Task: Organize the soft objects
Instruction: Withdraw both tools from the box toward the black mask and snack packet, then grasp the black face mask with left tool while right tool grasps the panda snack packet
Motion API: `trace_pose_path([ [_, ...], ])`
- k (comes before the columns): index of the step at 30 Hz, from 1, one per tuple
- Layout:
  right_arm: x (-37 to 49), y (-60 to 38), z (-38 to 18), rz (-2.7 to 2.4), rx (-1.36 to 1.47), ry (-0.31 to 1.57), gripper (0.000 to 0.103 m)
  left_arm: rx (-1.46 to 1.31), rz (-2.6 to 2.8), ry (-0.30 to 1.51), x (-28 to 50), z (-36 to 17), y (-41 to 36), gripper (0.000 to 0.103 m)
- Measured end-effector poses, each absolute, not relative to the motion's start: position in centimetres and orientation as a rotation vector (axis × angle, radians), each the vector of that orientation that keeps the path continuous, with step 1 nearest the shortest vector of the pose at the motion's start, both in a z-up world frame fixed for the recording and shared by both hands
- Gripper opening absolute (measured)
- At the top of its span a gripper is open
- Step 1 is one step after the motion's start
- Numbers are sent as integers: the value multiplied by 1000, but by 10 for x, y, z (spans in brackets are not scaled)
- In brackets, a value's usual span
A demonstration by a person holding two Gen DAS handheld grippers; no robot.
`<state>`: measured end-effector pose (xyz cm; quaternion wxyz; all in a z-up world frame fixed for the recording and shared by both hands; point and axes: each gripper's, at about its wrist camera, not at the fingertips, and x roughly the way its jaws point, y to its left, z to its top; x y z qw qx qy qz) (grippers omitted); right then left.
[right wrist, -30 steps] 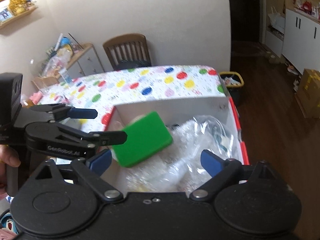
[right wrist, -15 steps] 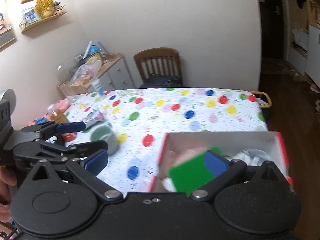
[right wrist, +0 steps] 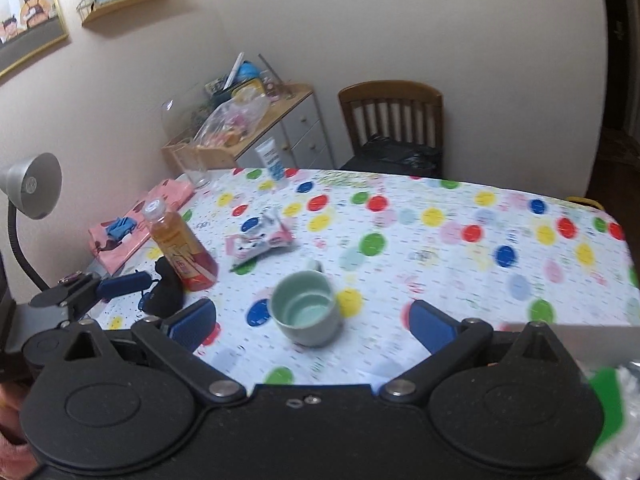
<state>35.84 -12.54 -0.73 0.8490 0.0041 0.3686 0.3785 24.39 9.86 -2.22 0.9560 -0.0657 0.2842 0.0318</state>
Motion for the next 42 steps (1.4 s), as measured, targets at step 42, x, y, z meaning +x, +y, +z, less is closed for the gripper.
trace_pose_path([
  [42, 490, 205, -145, 520, 64, 1084, 99, -158, 385, 696, 267, -164, 327, 103],
])
